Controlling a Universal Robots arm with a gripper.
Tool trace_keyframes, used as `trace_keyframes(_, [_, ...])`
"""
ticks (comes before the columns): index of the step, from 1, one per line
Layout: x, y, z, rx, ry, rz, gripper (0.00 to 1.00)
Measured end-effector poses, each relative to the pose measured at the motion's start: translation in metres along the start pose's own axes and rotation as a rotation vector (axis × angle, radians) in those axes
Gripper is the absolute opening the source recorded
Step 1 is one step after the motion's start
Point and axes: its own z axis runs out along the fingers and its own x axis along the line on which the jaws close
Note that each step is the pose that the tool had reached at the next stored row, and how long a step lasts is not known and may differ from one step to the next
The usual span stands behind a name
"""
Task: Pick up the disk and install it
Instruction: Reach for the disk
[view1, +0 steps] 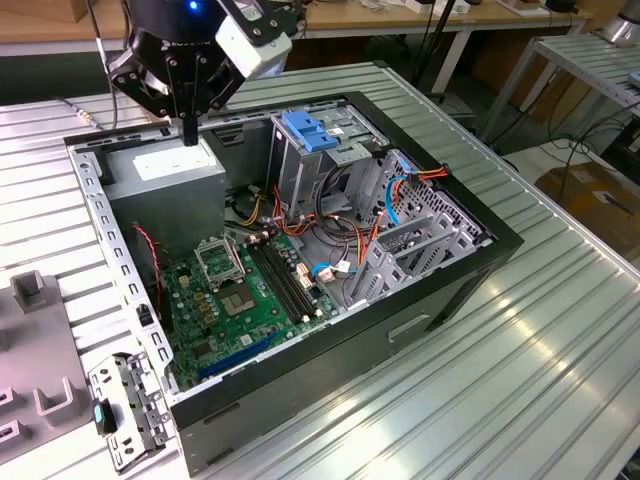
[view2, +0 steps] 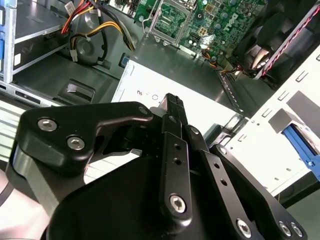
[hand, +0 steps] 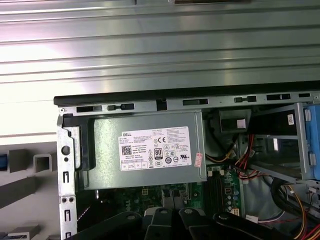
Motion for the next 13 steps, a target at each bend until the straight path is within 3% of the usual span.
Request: trace_keyframes(13, [0.0115, -0.0009, -0.0003, 0.0000, 0.0000, 0.000, 0.11])
